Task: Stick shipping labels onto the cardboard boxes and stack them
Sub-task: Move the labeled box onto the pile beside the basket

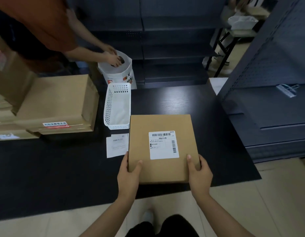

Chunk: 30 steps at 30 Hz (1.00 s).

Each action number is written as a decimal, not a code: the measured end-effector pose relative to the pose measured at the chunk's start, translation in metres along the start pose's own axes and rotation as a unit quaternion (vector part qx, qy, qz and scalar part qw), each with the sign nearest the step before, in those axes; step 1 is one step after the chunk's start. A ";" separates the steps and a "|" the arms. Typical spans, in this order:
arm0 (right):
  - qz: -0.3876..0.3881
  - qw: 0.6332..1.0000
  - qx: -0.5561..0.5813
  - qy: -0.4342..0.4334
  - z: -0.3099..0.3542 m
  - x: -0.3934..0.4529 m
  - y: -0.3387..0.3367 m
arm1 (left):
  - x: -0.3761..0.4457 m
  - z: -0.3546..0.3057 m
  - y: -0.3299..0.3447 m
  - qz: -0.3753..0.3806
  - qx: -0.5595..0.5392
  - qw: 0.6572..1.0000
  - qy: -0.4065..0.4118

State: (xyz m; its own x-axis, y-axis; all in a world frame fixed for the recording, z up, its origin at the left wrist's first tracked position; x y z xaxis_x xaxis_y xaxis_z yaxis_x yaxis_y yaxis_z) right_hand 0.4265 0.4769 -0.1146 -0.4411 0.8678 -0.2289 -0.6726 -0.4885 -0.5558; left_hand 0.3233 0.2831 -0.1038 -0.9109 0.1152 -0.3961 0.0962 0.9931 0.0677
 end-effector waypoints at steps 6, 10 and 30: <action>0.018 1.000 0.022 -0.007 0.034 0.081 0.010 | 0.061 -0.020 0.054 -0.023 0.015 1.000 0.004; 0.028 0.999 0.012 -0.024 0.059 0.147 0.024 | 0.107 -0.038 0.092 -0.046 0.014 0.999 0.012; 0.058 0.997 -0.058 0.006 0.111 0.305 0.146 | 0.307 -0.045 0.140 -0.042 0.066 0.997 -0.006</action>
State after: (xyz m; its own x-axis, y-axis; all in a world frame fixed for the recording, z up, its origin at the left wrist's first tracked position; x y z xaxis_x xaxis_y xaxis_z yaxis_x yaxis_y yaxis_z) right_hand 0.1282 0.6604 -0.1769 -0.5041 0.8071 -0.3073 -0.5430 -0.5729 -0.6140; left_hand 0.0394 0.4560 -0.1751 -0.9131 0.0307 -0.4067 0.0722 0.9936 -0.0869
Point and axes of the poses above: each hand's wrist, its own x-axis towards the middle knuckle, its own y-axis out of the palm, z = x × y, the point moved 2 cm from there along x, towards the middle knuckle, and after that the axes turned 12 degrees about -x, right-handed, at the moved point
